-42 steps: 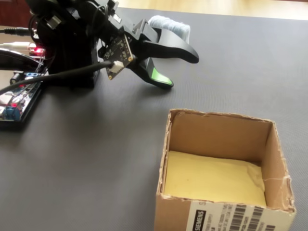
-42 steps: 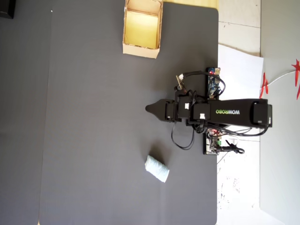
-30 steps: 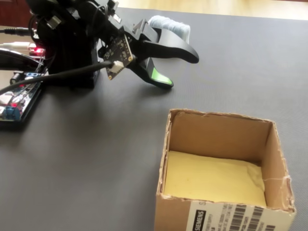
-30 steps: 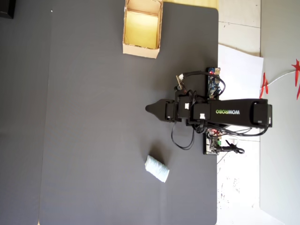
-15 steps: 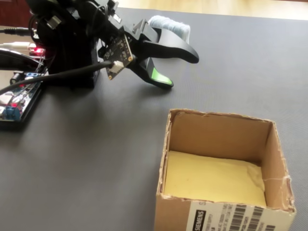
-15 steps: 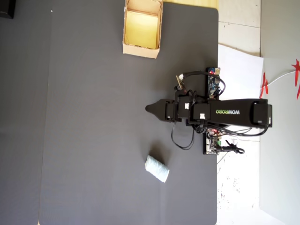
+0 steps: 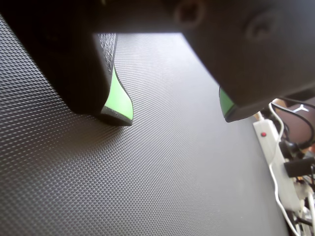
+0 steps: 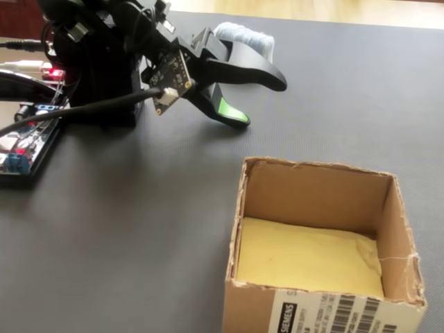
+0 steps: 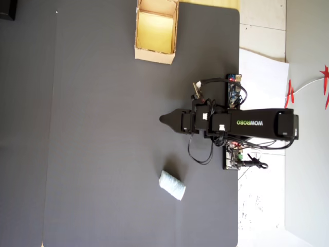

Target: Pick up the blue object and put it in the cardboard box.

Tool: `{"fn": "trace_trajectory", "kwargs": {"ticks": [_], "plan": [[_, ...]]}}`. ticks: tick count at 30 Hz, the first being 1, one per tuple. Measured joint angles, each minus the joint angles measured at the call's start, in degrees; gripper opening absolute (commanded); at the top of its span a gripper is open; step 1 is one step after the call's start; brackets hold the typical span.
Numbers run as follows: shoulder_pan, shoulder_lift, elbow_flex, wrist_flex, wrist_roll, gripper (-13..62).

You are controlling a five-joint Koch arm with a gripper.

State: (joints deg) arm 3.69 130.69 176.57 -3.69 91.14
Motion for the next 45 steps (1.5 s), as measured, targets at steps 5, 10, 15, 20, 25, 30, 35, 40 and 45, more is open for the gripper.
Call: {"fn": "trace_trajectory", "kwargs": {"ticks": [5,10,15,20,25,30,35,40,45], "plan": [[0.62,0.0,0.0,0.0,0.18,34.7],[0.7,0.0,0.0,0.0,0.18,34.7],[0.7,0.0,0.0,0.0,0.09,34.7],[0.7,0.0,0.0,0.0,0.09,34.7],[0.62,0.0,0.0,0.0,0.09,34.5],[0.62,0.0,0.0,0.0,0.09,34.6],[0.62,0.0,0.0,0.0,0.09,34.6],[0.53,0.0,0.0,0.0,0.09,34.5],[0.09,0.0,0.0,0.0,0.09,33.7]]}}
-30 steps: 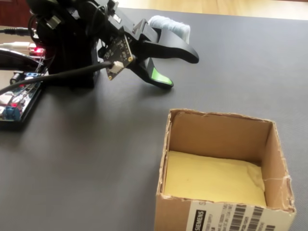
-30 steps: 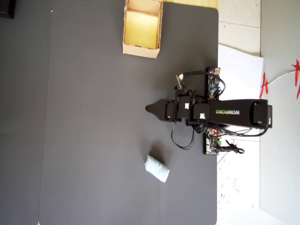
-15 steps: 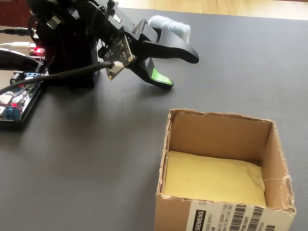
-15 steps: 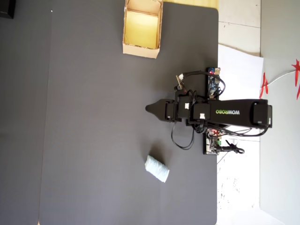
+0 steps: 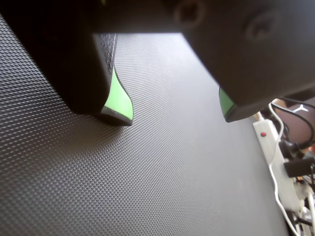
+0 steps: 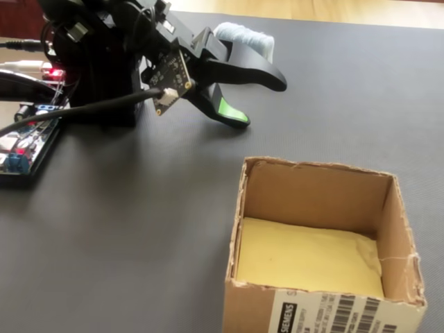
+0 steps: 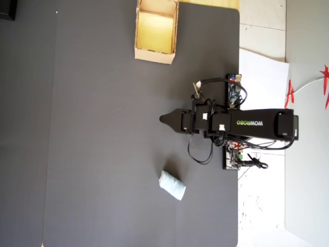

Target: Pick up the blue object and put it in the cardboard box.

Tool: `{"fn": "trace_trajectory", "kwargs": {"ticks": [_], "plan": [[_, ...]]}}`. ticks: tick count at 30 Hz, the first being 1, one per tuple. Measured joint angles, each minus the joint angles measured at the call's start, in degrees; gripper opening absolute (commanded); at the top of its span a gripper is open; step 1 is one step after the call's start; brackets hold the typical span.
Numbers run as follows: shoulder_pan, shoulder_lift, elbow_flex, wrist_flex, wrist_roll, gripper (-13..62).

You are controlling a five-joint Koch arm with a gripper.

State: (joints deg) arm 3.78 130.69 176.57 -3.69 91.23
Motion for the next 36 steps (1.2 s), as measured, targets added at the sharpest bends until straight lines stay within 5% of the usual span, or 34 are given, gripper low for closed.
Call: {"fn": "trace_trajectory", "kwargs": {"ticks": [36], "plan": [[-40.78,0.0,-4.48,7.29,8.96,33.6]]}}
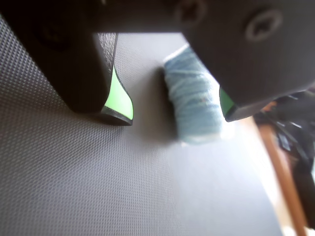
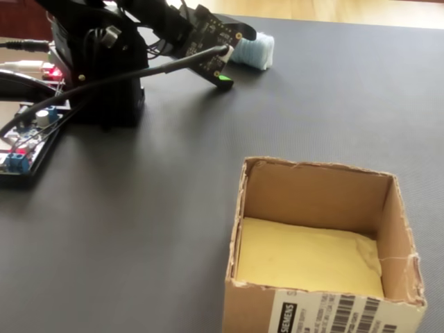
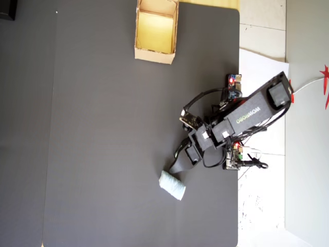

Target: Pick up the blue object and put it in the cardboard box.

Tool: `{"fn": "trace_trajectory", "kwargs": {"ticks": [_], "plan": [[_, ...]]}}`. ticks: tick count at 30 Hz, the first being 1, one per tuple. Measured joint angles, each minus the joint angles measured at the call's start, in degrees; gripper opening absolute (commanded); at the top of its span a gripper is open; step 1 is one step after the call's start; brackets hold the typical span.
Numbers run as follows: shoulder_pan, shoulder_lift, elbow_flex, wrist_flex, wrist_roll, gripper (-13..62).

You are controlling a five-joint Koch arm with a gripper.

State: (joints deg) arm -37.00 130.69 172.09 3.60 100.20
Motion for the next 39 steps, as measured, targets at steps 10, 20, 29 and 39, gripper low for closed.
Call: {"fn": "trace_trajectory", "kwargs": {"ticks": [10,20,29,39], "plan": [[-5.19,-0.7,-8.0,12.3,-0.09,33.5],[-8.0,-14.68,-26.37,25.05,-0.97,33.6],[-9.49,-30.85,-39.55,31.38,-2.37,33.5],[-10.9,-37.0,-43.07,31.55,-2.46,31.8]]}}
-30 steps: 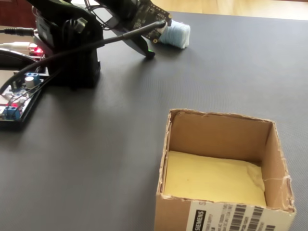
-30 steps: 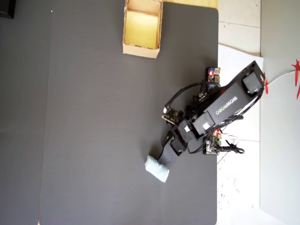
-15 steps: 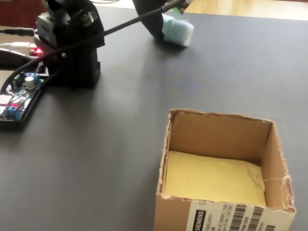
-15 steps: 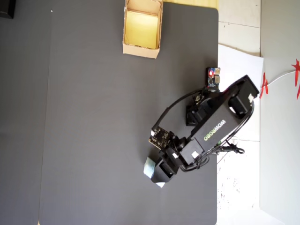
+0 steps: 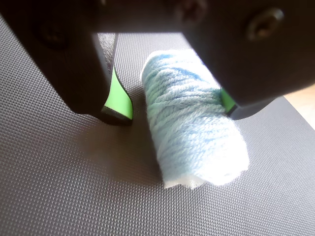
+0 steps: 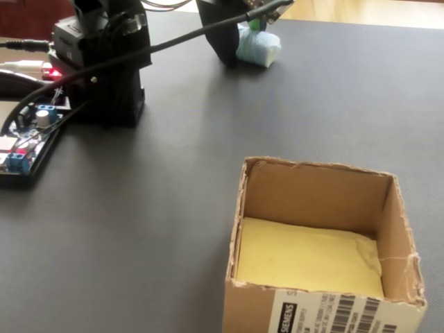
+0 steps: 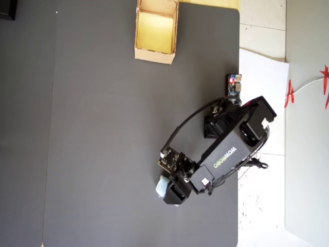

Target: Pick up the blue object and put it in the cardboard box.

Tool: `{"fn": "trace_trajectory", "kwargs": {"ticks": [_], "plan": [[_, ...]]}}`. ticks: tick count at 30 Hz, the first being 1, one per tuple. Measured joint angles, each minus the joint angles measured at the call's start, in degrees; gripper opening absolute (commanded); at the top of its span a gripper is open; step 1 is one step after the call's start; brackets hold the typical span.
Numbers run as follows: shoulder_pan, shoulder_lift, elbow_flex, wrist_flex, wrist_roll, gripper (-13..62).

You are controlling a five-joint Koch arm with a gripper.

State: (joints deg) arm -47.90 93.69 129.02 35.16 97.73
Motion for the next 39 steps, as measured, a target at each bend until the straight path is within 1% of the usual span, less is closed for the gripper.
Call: {"fn": "trace_trajectory", "kwargs": {"ticks": [2,5,9,11,12,13,14,22,26,31,33,39], "plan": [[-0.26,-1.14,-1.85,0.0,0.09,30.1],[-0.26,-1.49,-2.29,-0.09,0.18,24.4],[-0.44,-1.32,-2.37,0.0,0.18,13.8],[-0.44,-1.32,-2.37,-0.09,0.18,12.2],[-0.44,-1.14,-2.37,-0.09,0.18,10.2],[-0.44,-0.79,-2.37,-0.09,0.18,6.7],[-0.44,-0.7,-2.29,-0.18,0.18,5.1],[3.87,4.83,0.53,-4.83,0.26,5.1],[7.82,9.84,3.25,-8.09,0.18,5.1],[13.71,17.31,10.02,-13.62,-1.67,5.0],[16.7,21.88,13.62,-15.91,-4.13,5.0],[21.45,27.42,17.49,-19.25,-5.27,5.0]]}}
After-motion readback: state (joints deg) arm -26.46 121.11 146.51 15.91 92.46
